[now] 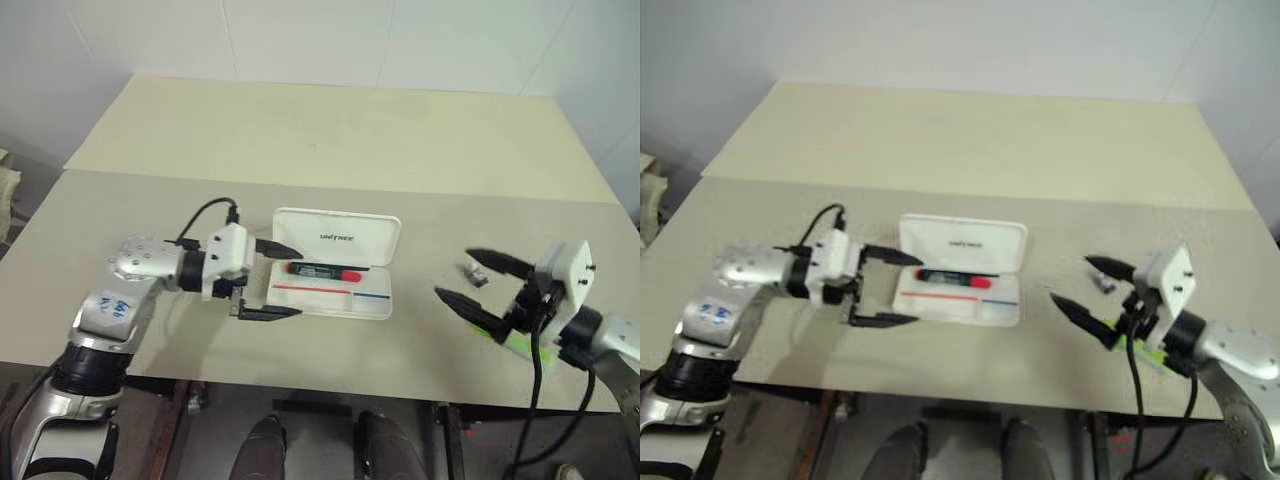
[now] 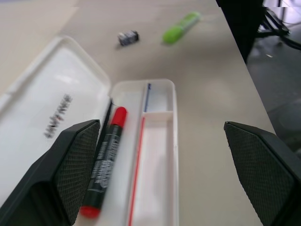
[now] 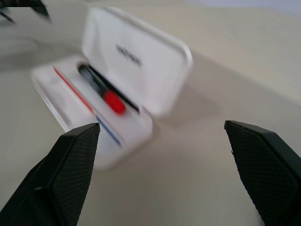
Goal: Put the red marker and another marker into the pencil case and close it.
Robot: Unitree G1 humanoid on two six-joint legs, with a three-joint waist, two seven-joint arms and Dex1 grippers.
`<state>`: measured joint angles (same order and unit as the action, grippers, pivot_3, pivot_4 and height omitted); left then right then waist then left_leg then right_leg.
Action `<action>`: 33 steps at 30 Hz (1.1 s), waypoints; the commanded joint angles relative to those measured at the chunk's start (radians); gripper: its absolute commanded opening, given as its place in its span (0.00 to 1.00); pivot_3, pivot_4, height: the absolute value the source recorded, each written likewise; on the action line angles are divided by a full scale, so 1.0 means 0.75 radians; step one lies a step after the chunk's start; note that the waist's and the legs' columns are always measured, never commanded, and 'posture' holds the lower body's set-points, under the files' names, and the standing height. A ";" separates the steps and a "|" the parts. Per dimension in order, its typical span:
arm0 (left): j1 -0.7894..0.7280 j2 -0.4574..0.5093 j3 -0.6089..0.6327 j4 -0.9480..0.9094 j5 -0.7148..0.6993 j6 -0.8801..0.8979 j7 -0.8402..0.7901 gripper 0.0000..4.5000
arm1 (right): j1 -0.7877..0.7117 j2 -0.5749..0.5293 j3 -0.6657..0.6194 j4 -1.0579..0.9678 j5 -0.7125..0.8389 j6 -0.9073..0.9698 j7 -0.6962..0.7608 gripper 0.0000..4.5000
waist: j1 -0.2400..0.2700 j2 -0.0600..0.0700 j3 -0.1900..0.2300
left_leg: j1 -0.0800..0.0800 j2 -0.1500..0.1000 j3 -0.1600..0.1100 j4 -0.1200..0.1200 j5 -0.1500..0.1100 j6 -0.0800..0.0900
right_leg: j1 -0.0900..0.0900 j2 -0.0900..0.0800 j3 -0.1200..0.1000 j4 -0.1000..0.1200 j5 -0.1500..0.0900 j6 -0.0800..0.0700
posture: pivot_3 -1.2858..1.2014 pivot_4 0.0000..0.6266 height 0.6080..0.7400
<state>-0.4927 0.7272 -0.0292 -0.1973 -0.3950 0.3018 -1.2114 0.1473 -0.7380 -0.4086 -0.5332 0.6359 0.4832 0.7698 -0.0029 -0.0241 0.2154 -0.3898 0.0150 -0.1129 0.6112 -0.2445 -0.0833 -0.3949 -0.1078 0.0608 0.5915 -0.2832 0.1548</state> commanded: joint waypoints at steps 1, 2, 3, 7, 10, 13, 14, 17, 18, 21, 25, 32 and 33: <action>0.051 0.058 0.091 -0.087 -0.075 0.041 -0.001 0.99 | 0.112 -0.001 -0.103 0.001 -0.032 0.001 -0.022 1.00 | 0.000 0.000 0.000 | 0.001 0.000 0.000 0.000 0.000 0.000 | 0.001 0.000 0.000 0.000 -0.001 -0.002 | 0.52 0.24 1.00; 0.061 0.070 0.101 -0.086 -0.078 0.036 -0.006 0.99 | 0.139 0.006 -0.111 0.004 -0.037 -0.007 -0.021 1.00 | -0.002 0.000 0.000 | 0.001 0.000 0.000 0.000 0.000 0.000 | 0.001 0.000 0.000 0.000 -0.004 -0.007 | 0.52 0.24 1.00; 0.068 0.077 0.111 -0.080 -0.076 0.021 -0.004 0.99 | 0.168 0.010 -0.116 0.007 -0.043 -0.013 -0.017 1.00 | -0.004 0.000 0.000 | 0.001 0.000 0.000 0.001 0.000 0.000 | 0.001 0.000 0.000 0.000 -0.006 -0.011 | 0.52 0.24 1.00; 0.076 0.106 0.146 -0.032 -0.087 0.006 -0.024 0.99 | 0.294 0.019 -0.141 0.065 -0.085 -0.074 0.046 1.00 | -0.003 0.000 0.000 | 0.002 0.000 0.001 0.001 0.001 0.000 | 0.001 0.000 0.000 0.000 -0.006 -0.011 | 0.52 0.24 1.00; 0.067 0.109 0.146 0.008 -0.077 -0.025 -0.031 0.99 | 0.337 0.011 -0.167 0.177 -0.110 -0.154 0.115 1.00 | -0.003 0.000 0.000 | 0.002 0.000 0.001 0.002 0.001 0.000 | 0.002 0.000 0.000 -0.001 -0.006 -0.011 | 0.52 0.24 1.00; 0.067 0.112 0.134 0.025 -0.066 -0.053 -0.049 0.99 | 0.351 -0.022 -0.190 0.314 -0.135 -0.217 0.190 1.00 | -0.003 0.000 0.000 | 0.002 0.000 0.001 0.002 0.001 0.000 | 0.003 0.000 0.001 -0.002 -0.006 -0.011 | 0.52 0.24 1.00; 0.064 0.112 0.132 0.031 -0.062 -0.062 -0.052 0.99 | 0.352 -0.036 -0.193 0.353 -0.146 -0.231 0.211 1.00 | -0.003 0.000 0.000 | 0.002 0.000 0.001 0.002 0.001 0.000 | 0.003 0.000 0.001 -0.002 -0.006 -0.011 | 0.52 0.24 1.00; 0.052 0.114 0.128 0.055 -0.052 -0.081 -0.059 0.99 | 0.343 -0.071 -0.192 0.457 -0.180 -0.281 0.270 1.00 | -0.005 0.000 0.000 | 0.002 0.000 0.001 0.002 0.001 0.000 | 0.003 0.000 0.001 -0.002 -0.006 -0.011 | 0.52 0.24 1.00; 0.049 0.116 0.125 0.062 -0.048 -0.088 -0.062 0.99 | 0.333 -0.083 -0.190 0.498 -0.189 -0.299 0.288 1.00 | -0.005 0.000 0.000 | 0.002 0.000 0.001 0.002 0.001 0.000 | 0.003 0.000 0.001 -0.002 -0.006 -0.011 | 0.52 0.24 1.00; 0.037 0.118 0.115 0.082 -0.037 -0.107 -0.077 0.99 | 0.271 -0.118 -0.172 0.643 -0.215 -0.345 0.338 1.00 | -0.007 0.000 0.000 | 0.002 0.000 0.001 0.002 0.001 0.000 | 0.003 0.000 0.001 -0.002 -0.006 -0.011 | 0.52 0.24 1.00; 0.016 0.117 0.109 0.098 -0.030 -0.116 -0.083 0.99 | 0.233 -0.128 -0.139 0.715 -0.240 -0.380 0.389 1.00 | -0.006 0.000 0.000 | 0.003 0.000 0.002 0.002 0.001 0.000 | 0.003 0.000 0.001 -0.001 -0.006 -0.011 | 0.52 0.24 1.00; -0.011 0.126 0.105 0.122 -0.027 -0.131 -0.091 1.00 | 0.176 -0.113 -0.092 0.750 -0.249 -0.400 0.421 0.53 | -0.010 0.000 0.000 | 0.003 0.000 0.002 0.002 0.001 0.000 | 0.003 0.000 0.002 -0.001 -0.006 -0.011 | 0.52 0.24 1.00; -0.014 0.129 0.107 0.125 -0.026 -0.133 -0.091 1.00 | 0.170 -0.111 -0.084 0.740 -0.244 -0.395 0.427 0.47 | -0.010 0.000 0.000 | 0.003 0.000 0.002 0.002 0.002 0.000 | 0.003 0.000 0.002 0.000 -0.006 -0.011 | 0.52 0.24 1.00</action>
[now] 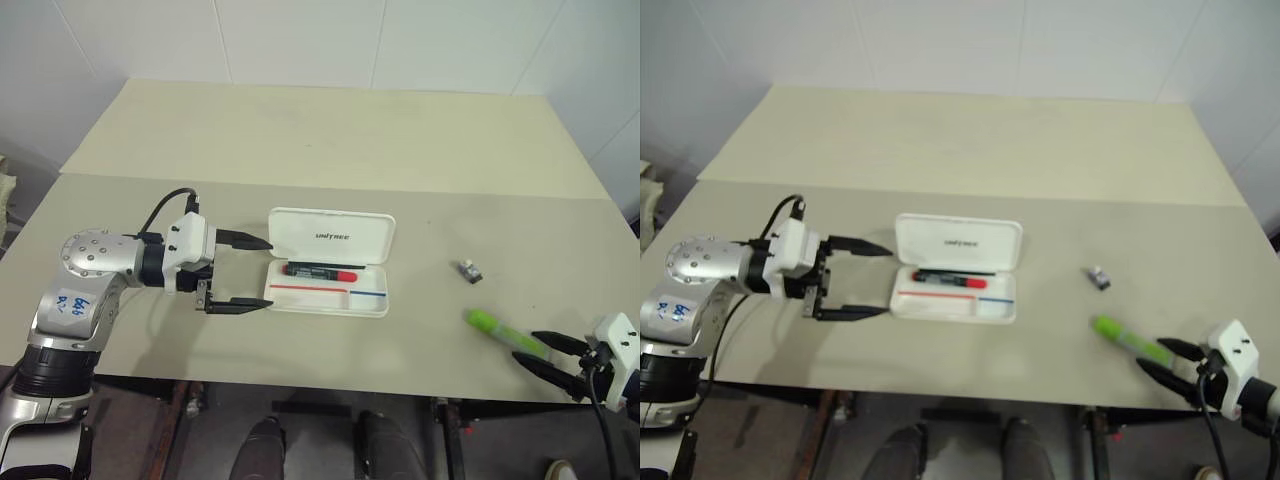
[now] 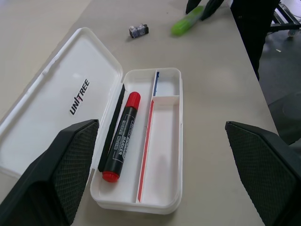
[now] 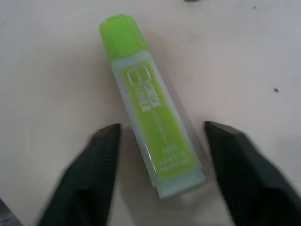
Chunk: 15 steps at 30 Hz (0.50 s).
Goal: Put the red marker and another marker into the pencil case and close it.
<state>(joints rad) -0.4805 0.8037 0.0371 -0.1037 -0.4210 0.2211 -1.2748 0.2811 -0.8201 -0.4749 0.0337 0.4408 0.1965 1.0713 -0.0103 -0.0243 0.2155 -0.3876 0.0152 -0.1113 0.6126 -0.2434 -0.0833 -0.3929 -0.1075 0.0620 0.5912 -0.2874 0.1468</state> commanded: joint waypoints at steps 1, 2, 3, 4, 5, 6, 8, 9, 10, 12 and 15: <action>-0.034 0.030 0.019 0.003 0.009 -0.027 -0.007 1.00 | -0.013 -0.001 0.009 -0.021 0.019 -0.008 0.030 0.36 | -0.001 0.000 0.000 | 0.000 0.000 0.000 0.000 0.000 0.000 | 0.000 0.000 0.000 0.000 0.000 0.000 | 0.52 0.24 1.00; -0.036 0.031 0.019 0.006 0.009 -0.028 -0.007 1.00 | -0.018 0.001 0.013 -0.028 0.021 -0.006 0.034 0.28 | -0.001 0.000 0.000 | 0.000 0.000 0.000 0.000 0.000 0.000 | 0.000 0.000 0.000 0.000 0.000 0.000 | 0.52 0.24 1.00; -0.037 0.033 0.019 0.010 0.010 -0.032 -0.008 1.00 | -0.025 0.002 0.018 -0.036 0.023 -0.002 0.034 0.24 | -0.002 0.000 0.000 | 0.000 0.000 0.000 0.000 0.000 0.000 | 0.000 0.000 0.000 0.000 0.000 0.000 | 0.52 0.24 1.00; -0.036 0.035 0.019 0.013 0.012 -0.036 -0.009 1.00 | -0.034 0.003 0.026 -0.045 0.016 -0.004 0.025 0.24 | -0.004 0.000 0.000 | 0.000 0.000 0.000 0.000 0.000 0.000 | 0.000 0.000 0.000 0.000 0.000 0.000 | 0.52 0.24 1.00; -0.035 0.038 0.020 0.016 0.013 -0.040 -0.010 1.00 | -0.046 0.004 0.033 -0.053 0.007 -0.003 0.010 0.24 | -0.006 0.000 0.000 | 0.000 0.000 0.000 0.000 0.000 0.000 | 0.000 0.000 0.000 0.000 0.000 0.000 | 0.52 0.24 1.00; -0.034 0.040 0.022 0.020 0.016 -0.045 -0.010 1.00 | -0.057 0.003 0.041 -0.062 0.006 0.003 0.003 0.24 | -0.010 0.000 0.000 | 0.000 0.000 0.000 0.000 0.000 0.000 | 0.000 0.000 0.000 0.000 0.000 0.000 | 0.52 0.24 1.00; -0.030 0.045 0.027 0.027 0.018 -0.053 -0.010 1.00 | -0.079 0.000 0.053 -0.086 0.003 -0.002 -0.005 0.24 | -0.019 0.000 0.000 | 0.000 0.000 0.000 0.000 0.000 0.000 | 0.000 0.000 0.000 0.000 0.000 0.000 | 0.52 0.24 1.00; -0.030 0.046 0.026 0.030 0.018 -0.055 -0.009 1.00 | -0.084 0.000 0.056 -0.091 0.003 -0.004 -0.006 0.24 | -0.022 0.000 0.000 | 0.000 0.000 0.000 0.000 0.000 0.000 | 0.000 0.000 0.000 0.000 0.000 0.000 | 0.52 0.24 1.00; -0.031 0.047 0.025 0.033 0.018 -0.058 -0.008 1.00 | -0.087 0.000 0.057 -0.093 0.001 -0.004 -0.006 0.24 | -0.024 0.000 0.000 | 0.000 0.000 0.000 0.000 0.000 0.000 | 0.000 0.000 0.000 0.000 0.000 0.000 | 0.52 0.24 1.00; -0.030 0.050 0.025 0.036 0.019 -0.062 -0.009 1.00 | -0.093 0.002 0.057 -0.104 0.005 0.005 -0.007 0.24 | -0.023 0.000 0.000 | 0.000 0.000 0.000 0.000 0.000 0.000 | 0.000 0.000 0.000 0.000 0.000 0.001 | 0.52 0.24 1.00; -0.007 0.073 0.046 0.048 0.025 -0.080 -0.017 1.00 | -0.186 -0.019 0.117 -0.234 0.049 0.063 0.001 0.24 | -0.029 0.000 0.000 | 0.000 0.000 0.000 0.000 0.000 0.000 | 0.000 0.000 0.000 0.000 0.001 0.003 | 0.52 0.24 1.00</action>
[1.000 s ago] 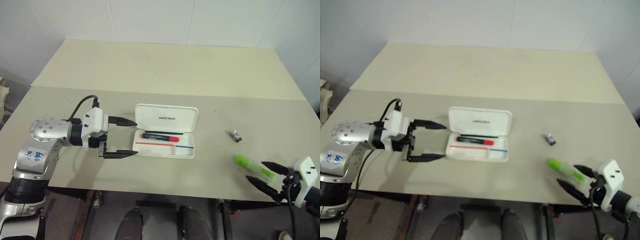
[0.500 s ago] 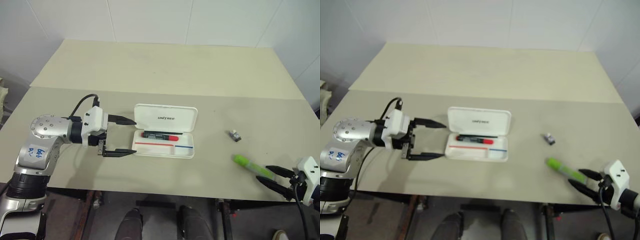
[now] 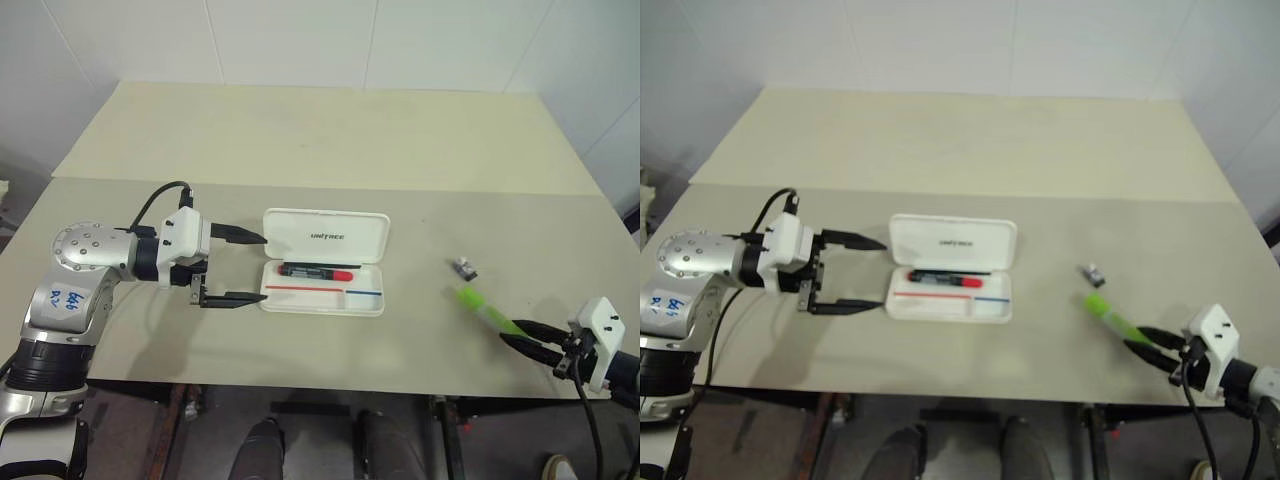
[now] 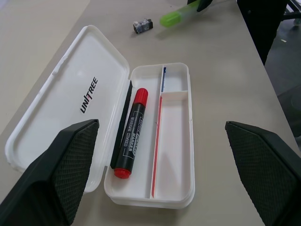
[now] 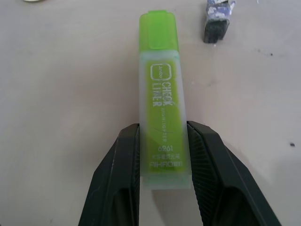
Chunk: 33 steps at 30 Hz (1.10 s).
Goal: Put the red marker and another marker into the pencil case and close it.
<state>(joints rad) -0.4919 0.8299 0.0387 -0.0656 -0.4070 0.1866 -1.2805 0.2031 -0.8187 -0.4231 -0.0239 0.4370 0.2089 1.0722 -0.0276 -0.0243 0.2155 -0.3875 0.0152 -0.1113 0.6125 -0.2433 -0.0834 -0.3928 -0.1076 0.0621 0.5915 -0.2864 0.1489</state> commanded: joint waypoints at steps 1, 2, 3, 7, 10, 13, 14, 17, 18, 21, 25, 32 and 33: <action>0.025 0.052 0.056 0.000 0.009 -0.053 -0.016 1.00 | -0.140 -0.034 0.096 -0.226 0.075 0.087 0.009 0.24 | -0.015 0.000 0.000 | 0.000 0.000 0.000 0.000 0.000 0.000 | 0.000 0.000 0.000 0.000 0.000 0.000 | 0.52 0.24 1.00; 0.035 0.055 0.069 0.001 0.011 -0.081 -0.014 1.00 | -0.205 -0.046 0.155 -0.289 0.083 0.123 0.020 0.24 | -0.029 0.000 0.000 | 0.000 0.000 0.000 0.000 0.000 0.000 | -0.001 0.000 0.001 0.001 0.000 0.000 | 0.52 0.24 1.00; 0.042 0.057 0.077 -0.003 0.007 -0.092 -0.010 1.00 | -0.262 -0.049 0.204 -0.328 0.090 0.157 0.026 0.24 | -0.032 0.001 0.000 | 0.002 0.000 0.001 0.000 0.001 -0.001 | -0.001 0.000 0.002 0.002 0.000 -0.001 | 0.52 0.24 1.00; 0.070 0.083 0.091 -0.010 0.005 -0.098 -0.014 1.00 | -0.450 -0.041 0.364 -0.404 0.092 0.261 0.025 0.24 | -0.022 0.000 0.000 | 0.002 0.001 0.000 0.000 0.002 -0.001 | -0.001 0.001 0.002 0.004 0.000 -0.001 | 0.52 0.24 1.00; 0.091 0.107 0.103 0.007 0.014 -0.112 -0.014 1.00 | -0.586 -0.012 0.479 -0.408 0.073 0.298 0.023 0.24 | 0.000 0.000 0.000 | 0.000 0.001 0.000 0.000 0.001 -0.001 | -0.002 0.001 0.002 0.002 0.001 0.001 | 0.52 0.24 1.00; 0.121 0.124 0.129 0.013 0.014 -0.111 -0.003 1.00 | -0.754 0.058 0.626 -0.363 0.020 0.299 0.027 0.24 | -0.001 0.000 0.000 | -0.002 0.000 0.000 0.000 0.000 -0.001 | -0.003 0.001 0.002 0.002 0.003 0.005 | 0.52 0.24 1.00; 0.130 0.128 0.136 0.014 0.013 -0.110 -0.002 1.00 | -0.798 0.082 0.662 -0.342 0.003 0.295 0.025 0.24 | -0.002 0.000 0.000 | -0.002 0.001 0.000 -0.001 0.000 -0.001 | -0.004 0.001 0.001 0.002 0.004 0.006 | 0.52 0.24 1.00; 0.148 0.129 0.160 0.032 0.013 -0.132 0.005 1.00 | -0.907 0.168 0.753 -0.276 -0.047 0.280 0.013 0.24 | -0.003 0.000 0.000 | -0.002 0.001 0.000 -0.002 -0.001 -0.001 | -0.005 0.001 0.001 0.003 0.005 0.009 | 0.52 0.24 1.00; 0.147 0.123 0.169 0.040 0.011 -0.144 0.013 1.00 | -0.932 0.192 0.776 -0.259 -0.062 0.279 0.010 0.24 | -0.003 0.000 0.000 | -0.002 0.001 0.000 -0.003 -0.001 -0.001 | -0.006 0.001 0.001 0.003 0.006 0.011 | 0.52 0.24 1.00; 0.138 0.110 0.187 0.057 0.005 -0.157 0.042 1.00 | -0.983 0.247 0.827 -0.220 -0.094 0.282 0.011 0.24 | -0.002 0.000 0.000 | -0.003 0.001 0.000 -0.003 -0.001 -0.001 | -0.007 0.001 0.000 0.005 0.008 0.015 | 0.52 0.24 1.00; 0.154 0.111 0.196 0.052 0.007 -0.156 0.057 1.00 | -1.027 0.333 0.902 -0.191 -0.118 0.310 0.002 0.24 | -0.002 0.000 0.000 | -0.003 0.001 0.000 -0.003 -0.001 -0.001 | -0.007 0.001 0.000 0.005 0.008 0.015 | 0.52 0.24 1.00; 0.179 0.094 0.194 0.012 0.002 -0.146 0.099 1.00 | -1.000 0.471 1.007 -0.120 -0.167 0.295 -0.023 0.24 | -0.006 0.000 0.000 | -0.002 0.002 0.000 -0.003 -0.001 -0.001 | -0.008 0.002 0.000 0.009 0.007 0.015 | 0.52 0.24 1.00; 0.179 0.091 0.192 0.009 0.001 -0.145 0.104 1.00 | -1.003 0.483 1.018 -0.099 -0.183 0.281 -0.022 0.24 | -0.005 0.000 0.000 | -0.002 0.002 0.000 -0.003 -0.001 -0.001 | -0.008 0.002 0.000 0.009 0.007 0.015 | 0.52 0.24 1.00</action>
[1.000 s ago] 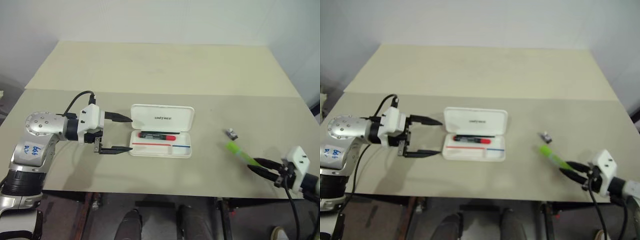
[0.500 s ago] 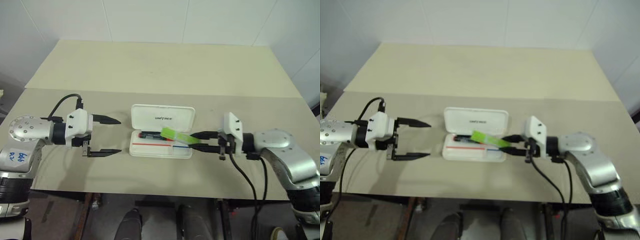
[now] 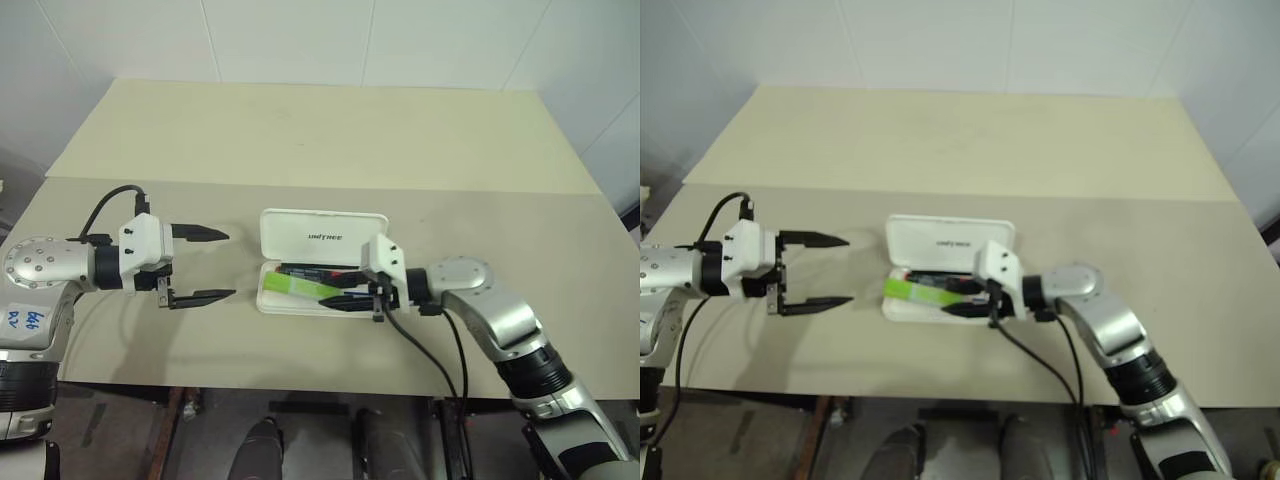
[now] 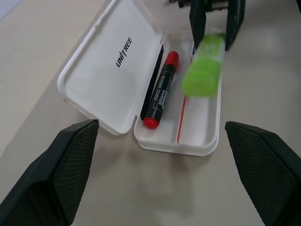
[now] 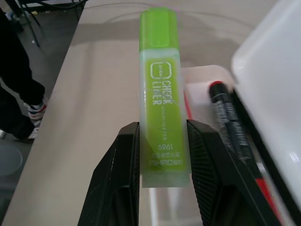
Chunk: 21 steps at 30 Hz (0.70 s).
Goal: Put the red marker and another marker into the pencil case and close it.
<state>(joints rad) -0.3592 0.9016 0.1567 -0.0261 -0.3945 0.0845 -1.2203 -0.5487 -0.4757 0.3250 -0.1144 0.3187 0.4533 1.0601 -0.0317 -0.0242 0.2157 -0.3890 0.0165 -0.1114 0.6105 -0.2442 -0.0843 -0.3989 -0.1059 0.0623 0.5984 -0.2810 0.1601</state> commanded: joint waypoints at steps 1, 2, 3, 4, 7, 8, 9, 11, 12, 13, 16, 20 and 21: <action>0.002 -0.006 0.032 -0.045 -0.016 -0.008 0.027 1.00 | -0.004 0.034 0.033 0.041 -0.042 -0.058 -0.002 0.24 | 0.000 0.000 0.000 | 0.000 0.000 0.000 0.000 0.000 0.000 | 0.000 0.000 0.000 0.000 0.000 0.000 | 0.52 0.24 1.00; 0.002 -0.007 0.030 -0.046 -0.016 -0.008 0.029 1.00 | -0.009 0.042 0.044 0.059 -0.055 -0.071 0.003 0.24 | 0.000 0.000 0.000 | 0.000 0.000 0.000 0.000 0.000 0.000 | 0.000 0.000 0.000 0.001 0.000 0.000 | 0.52 0.24 1.00; 0.001 -0.008 0.028 -0.048 -0.015 -0.006 0.031 1.00 | -0.016 0.051 0.050 0.077 -0.066 -0.081 0.004 0.24 | 0.000 0.000 0.000 | 0.000 0.000 0.000 0.000 0.000 0.000 | -0.001 0.000 0.000 0.002 0.000 0.000 | 0.52 0.24 1.00; -0.003 -0.011 0.024 -0.049 -0.015 -0.005 0.034 1.00 | -0.026 0.060 0.053 0.096 -0.075 -0.090 0.010 0.24 | 0.000 0.000 0.000 | 0.000 0.000 0.000 0.000 0.000 0.000 | -0.001 0.000 0.000 0.002 0.000 0.000 | 0.52 0.24 1.00; -0.015 -0.015 0.017 -0.049 -0.014 -0.003 0.039 1.00 | -0.054 0.078 0.057 0.147 -0.096 -0.116 0.022 0.24 | -0.002 0.000 0.000 | 0.001 0.000 0.000 0.001 0.000 0.000 | -0.001 0.000 0.000 0.004 0.000 0.000 | 0.52 0.24 1.00; -0.018 -0.016 0.017 -0.049 -0.014 -0.001 0.040 1.00 | -0.061 0.079 0.059 0.159 -0.103 -0.126 0.030 0.24 | -0.002 0.000 0.000 | 0.001 0.000 0.000 0.001 0.000 -0.001 | -0.001 0.001 0.000 0.004 0.000 -0.001 | 0.52 0.24 1.00; -0.019 -0.017 0.016 -0.049 -0.014 0.000 0.040 1.00 | -0.065 0.079 0.060 0.167 -0.108 -0.133 0.037 0.24 | -0.001 0.000 0.000 | 0.001 0.001 0.000 0.001 0.000 -0.001 | -0.001 0.001 0.000 0.004 0.000 -0.001 | 0.52 0.24 1.00; -0.021 -0.020 0.015 -0.050 -0.013 0.000 0.043 1.00 | -0.079 0.077 0.060 0.187 -0.118 -0.148 0.053 0.24 | -0.001 0.000 0.000 | 0.001 0.001 -0.001 0.000 0.000 -0.001 | -0.001 0.002 0.000 0.004 -0.001 -0.001 | 0.52 0.24 1.00; -0.020 -0.022 0.014 -0.054 -0.013 0.002 0.046 1.00 | -0.087 0.072 0.059 0.194 -0.121 -0.154 0.065 0.24 | -0.001 0.000 0.000 | 0.001 0.001 0.000 0.000 0.000 -0.001 | -0.001 0.002 0.000 0.004 -0.001 -0.001 | 0.52 0.24 1.00; -0.019 -0.024 0.013 -0.057 -0.013 0.002 0.048 1.00 | -0.094 0.067 0.058 0.201 -0.124 -0.158 0.077 0.24 | -0.002 0.000 0.000 | 0.001 0.001 -0.001 0.000 0.000 -0.001 | -0.001 0.002 0.000 0.004 -0.001 -0.001 | 0.52 0.24 1.00; -0.019 -0.029 0.011 -0.060 -0.011 0.004 0.056 1.00 | -0.113 0.057 0.067 0.215 -0.144 -0.173 0.112 0.24 | -0.001 0.000 0.000 | 0.001 0.001 -0.001 0.000 0.000 -0.001 | -0.001 0.002 0.000 0.004 -0.001 -0.001 | 0.52 0.24 1.00; -0.020 -0.034 0.009 -0.062 -0.009 0.006 0.063 1.00 | -0.132 0.055 0.072 0.232 -0.171 -0.187 0.137 0.24 | -0.001 0.000 0.000 | 0.001 0.001 -0.001 0.000 0.000 0.000 | -0.001 0.002 0.000 0.004 -0.001 -0.001 | 0.52 0.24 1.00; -0.020 -0.035 0.007 -0.063 -0.009 0.006 0.066 1.00 | -0.140 0.055 0.071 0.238 -0.176 -0.188 0.142 0.24 | -0.002 0.000 0.000 | 0.001 0.001 -0.001 0.000 0.000 -0.001 | -0.002 0.002 0.000 0.004 -0.001 -0.001 | 0.52 0.24 1.00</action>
<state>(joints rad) -0.3600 0.8760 0.1555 -0.0357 -0.3947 0.0903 -1.1801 -0.6273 -0.4300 0.3838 0.0754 0.1904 0.3279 1.1498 -0.0331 -0.0242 0.2157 -0.3882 0.0175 -0.1118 0.6106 -0.2439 -0.0847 -0.4002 -0.1045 0.0624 0.6016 -0.2816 0.1590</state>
